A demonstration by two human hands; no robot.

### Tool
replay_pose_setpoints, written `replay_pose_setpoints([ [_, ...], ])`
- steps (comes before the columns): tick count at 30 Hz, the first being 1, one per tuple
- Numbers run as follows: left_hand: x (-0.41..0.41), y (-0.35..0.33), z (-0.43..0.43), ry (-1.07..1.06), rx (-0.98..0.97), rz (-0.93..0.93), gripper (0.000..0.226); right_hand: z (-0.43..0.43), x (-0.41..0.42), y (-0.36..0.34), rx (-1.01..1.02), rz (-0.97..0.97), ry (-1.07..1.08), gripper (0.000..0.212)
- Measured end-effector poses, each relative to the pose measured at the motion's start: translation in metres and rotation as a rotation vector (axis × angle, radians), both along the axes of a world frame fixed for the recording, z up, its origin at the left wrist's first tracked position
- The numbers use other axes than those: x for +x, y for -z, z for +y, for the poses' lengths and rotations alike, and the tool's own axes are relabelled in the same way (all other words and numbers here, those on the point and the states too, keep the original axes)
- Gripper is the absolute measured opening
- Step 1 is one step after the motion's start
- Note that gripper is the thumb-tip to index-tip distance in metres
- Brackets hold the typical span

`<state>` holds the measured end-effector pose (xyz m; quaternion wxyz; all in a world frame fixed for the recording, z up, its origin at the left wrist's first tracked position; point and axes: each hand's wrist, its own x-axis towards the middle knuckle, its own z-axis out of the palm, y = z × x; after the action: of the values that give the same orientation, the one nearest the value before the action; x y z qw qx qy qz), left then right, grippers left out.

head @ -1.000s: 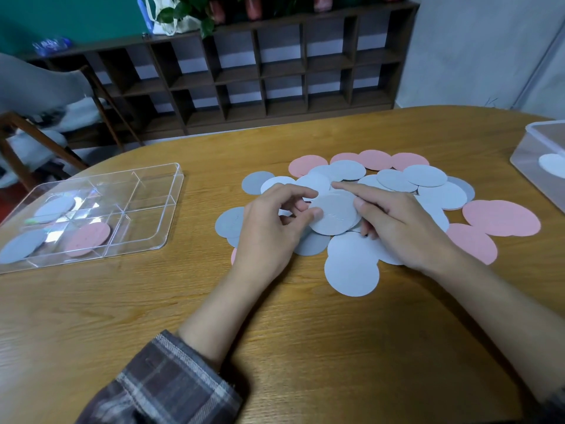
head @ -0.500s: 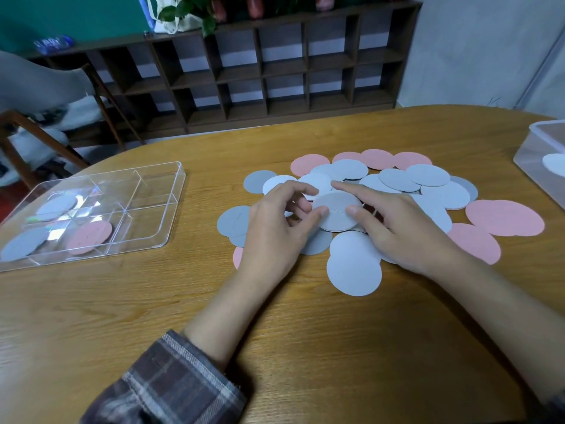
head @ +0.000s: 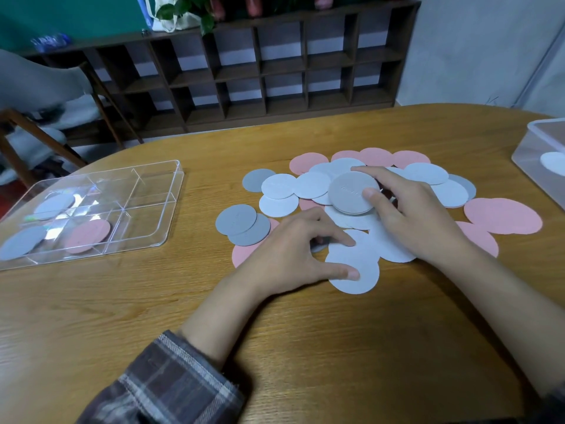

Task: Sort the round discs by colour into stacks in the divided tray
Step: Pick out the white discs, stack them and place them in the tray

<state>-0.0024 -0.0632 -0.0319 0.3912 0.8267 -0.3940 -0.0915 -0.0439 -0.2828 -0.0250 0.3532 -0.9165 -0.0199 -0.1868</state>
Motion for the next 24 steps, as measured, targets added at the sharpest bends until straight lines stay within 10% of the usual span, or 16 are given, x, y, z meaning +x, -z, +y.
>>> replay_pose_setpoints([
  [24, 0.018, -0.005, 0.002, -0.274, -0.501, 0.309, 0.01, 0.009, -0.004, -0.001, 0.142, 0.056, -0.094, 0.041],
])
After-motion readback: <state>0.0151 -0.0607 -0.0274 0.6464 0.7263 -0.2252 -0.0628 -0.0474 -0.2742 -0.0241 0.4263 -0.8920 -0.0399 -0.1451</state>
